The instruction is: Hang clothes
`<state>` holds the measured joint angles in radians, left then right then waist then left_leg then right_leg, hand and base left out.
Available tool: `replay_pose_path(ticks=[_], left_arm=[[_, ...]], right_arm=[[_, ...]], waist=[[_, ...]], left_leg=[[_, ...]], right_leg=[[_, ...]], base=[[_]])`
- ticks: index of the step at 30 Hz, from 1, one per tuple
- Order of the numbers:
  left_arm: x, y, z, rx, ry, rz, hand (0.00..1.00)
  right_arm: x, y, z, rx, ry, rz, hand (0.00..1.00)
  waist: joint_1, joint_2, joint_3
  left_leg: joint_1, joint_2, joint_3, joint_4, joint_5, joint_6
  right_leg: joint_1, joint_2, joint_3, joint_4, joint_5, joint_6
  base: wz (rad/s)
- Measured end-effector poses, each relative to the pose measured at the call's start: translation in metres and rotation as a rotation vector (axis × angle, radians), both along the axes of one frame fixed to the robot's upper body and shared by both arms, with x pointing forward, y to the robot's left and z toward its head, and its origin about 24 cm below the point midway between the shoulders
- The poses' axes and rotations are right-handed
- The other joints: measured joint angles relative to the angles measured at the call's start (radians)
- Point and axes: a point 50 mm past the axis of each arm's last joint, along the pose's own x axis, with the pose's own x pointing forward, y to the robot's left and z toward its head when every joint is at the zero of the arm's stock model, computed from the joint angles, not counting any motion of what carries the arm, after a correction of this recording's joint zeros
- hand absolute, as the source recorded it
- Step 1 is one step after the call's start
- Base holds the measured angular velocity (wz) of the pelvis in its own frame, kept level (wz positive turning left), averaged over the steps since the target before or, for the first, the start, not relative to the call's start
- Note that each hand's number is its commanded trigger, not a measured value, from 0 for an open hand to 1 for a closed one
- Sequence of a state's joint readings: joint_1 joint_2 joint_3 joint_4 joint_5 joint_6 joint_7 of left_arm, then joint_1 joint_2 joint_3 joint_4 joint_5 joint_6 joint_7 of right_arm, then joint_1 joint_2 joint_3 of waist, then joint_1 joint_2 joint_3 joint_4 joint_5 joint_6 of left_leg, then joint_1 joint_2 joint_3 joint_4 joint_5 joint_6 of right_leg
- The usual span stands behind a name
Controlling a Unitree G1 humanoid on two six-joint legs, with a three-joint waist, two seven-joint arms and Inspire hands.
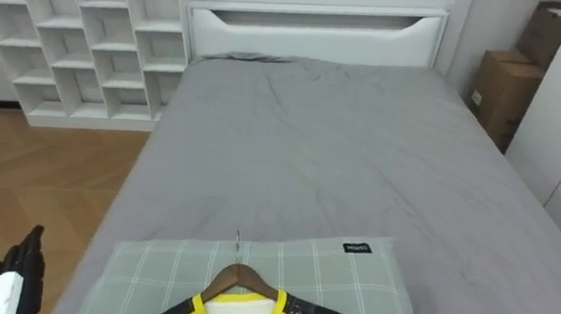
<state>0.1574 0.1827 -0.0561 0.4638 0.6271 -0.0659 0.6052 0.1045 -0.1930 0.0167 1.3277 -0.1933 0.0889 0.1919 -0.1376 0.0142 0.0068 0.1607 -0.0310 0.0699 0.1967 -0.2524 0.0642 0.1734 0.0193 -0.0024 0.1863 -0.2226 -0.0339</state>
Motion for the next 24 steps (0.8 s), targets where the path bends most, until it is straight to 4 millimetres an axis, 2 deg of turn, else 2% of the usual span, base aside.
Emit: replay_pose_path(ticks=[16,24], left_arm=[[0.002,-0.001,-0.007,0.001,0.073,0.005,0.00],[0.018,-0.011,-0.007,-0.017,0.110,-0.058,0.00]], right_arm=[[-0.018,0.002,0.000,0.027,0.084,0.007,0.00],[-0.021,0.003,0.000,0.029,0.106,0.009,0.00]], waist=[[-0.015,-0.007,-0.0065],[-0.028,-0.001,-0.0029]], left_leg=[[-0.012,0.002,0.010,-0.003,0.000,0.000],[-0.018,0.003,0.013,-0.010,-0.001,0.000]], right_leg=[[-0.015,0.000,0.005,0.001,0.005,0.001],[-0.019,0.004,0.022,0.001,0.005,0.001]], base=[[-0.02],[-0.02]])
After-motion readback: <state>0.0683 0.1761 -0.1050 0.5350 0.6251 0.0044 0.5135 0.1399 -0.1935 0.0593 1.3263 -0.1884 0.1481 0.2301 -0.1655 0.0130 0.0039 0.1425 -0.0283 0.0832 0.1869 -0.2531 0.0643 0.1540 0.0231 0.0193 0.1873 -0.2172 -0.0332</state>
